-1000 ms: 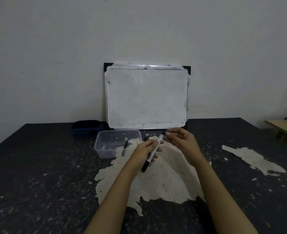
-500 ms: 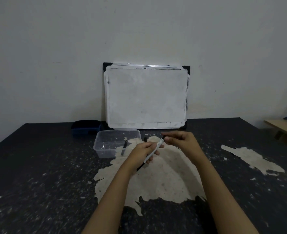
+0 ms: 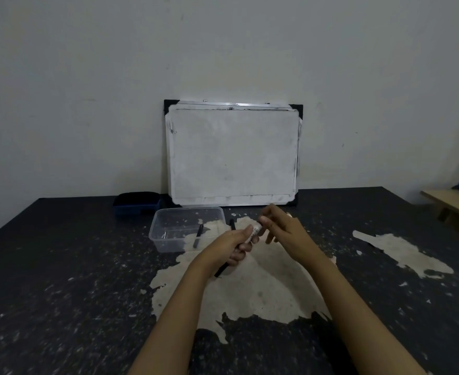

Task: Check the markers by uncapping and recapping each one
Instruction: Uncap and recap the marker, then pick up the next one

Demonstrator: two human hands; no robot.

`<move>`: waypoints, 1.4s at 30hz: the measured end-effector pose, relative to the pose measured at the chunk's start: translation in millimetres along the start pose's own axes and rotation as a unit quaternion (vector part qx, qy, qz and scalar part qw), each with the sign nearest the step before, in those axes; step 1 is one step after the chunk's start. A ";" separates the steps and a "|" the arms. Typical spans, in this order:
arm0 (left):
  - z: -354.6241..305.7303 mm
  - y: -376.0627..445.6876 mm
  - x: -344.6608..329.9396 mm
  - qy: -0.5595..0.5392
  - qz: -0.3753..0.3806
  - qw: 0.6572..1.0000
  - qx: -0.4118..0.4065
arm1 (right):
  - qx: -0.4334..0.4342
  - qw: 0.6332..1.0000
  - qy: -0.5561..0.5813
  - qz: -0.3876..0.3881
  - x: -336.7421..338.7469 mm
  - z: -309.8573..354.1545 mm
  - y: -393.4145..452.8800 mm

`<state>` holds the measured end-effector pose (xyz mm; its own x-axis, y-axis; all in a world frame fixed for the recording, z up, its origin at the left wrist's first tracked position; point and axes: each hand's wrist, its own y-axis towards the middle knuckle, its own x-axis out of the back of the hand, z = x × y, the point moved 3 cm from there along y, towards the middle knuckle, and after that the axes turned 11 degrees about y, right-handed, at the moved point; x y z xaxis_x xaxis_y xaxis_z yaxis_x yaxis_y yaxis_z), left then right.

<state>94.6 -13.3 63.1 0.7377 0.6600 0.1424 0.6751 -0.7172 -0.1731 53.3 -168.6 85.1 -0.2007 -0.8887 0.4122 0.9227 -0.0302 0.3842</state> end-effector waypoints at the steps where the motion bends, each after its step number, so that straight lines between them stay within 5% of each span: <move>1: -0.8 -0.5 0.3 -0.003 0.005 1.000 0.007 | 0.010 1.000 -0.021 0.007 -0.1 1.0 -0.7; 5: -1.5 -2.9 2.1 -0.006 0.025 0.999 0.028 | 0.052 0.991 -0.121 0.032 0.5 2.4 -3.3; 9: -3.1 -5.2 2.5 0.160 -0.049 0.986 0.001 | 0.008 0.987 -0.148 0.054 -2.4 -2.1 -7.5; 13: -5.7 -2.3 -5.5 0.369 -0.168 0.913 -0.041 | -0.023 0.990 -0.135 0.042 -1.3 -7.9 -11.8; 16: -9.9 -4.5 -9.3 0.468 -0.212 0.856 -0.052 | -0.076 0.995 -0.023 0.061 -4.4 -9.9 -12.5; 20: -3.7 2.3 -12.2 0.187 -0.118 0.974 -0.046 | -0.076 0.996 0.043 0.025 6.2 -7.1 -7.7; 22: -1.9 5.7 -14.1 0.031 -0.067 0.997 -0.020 | -0.065 0.994 0.089 -0.013 12.6 -8.1 -3.2; 28: -3.0 5.5 -15.8 -0.049 -0.028 0.998 -0.010 | -0.052 0.983 0.170 -0.046 11.4 -11.6 -2.2; 38: 3.1 6.4 -36.4 -0.156 -0.008 0.988 0.003 | -0.170 0.954 0.231 -0.087 16.0 -29.3 -6.4; 42: 8.1 8.1 -44.1 -0.091 -0.020 0.996 0.005 | -0.181 0.934 0.259 -0.165 29.2 -37.0 -6.8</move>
<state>67.5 -46.4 47.6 0.6953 0.7181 -0.0289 0.7030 -0.6880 -0.1800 53.4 -211.3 64.0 -0.3936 -0.9032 -0.1713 0.9085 -0.4106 0.0773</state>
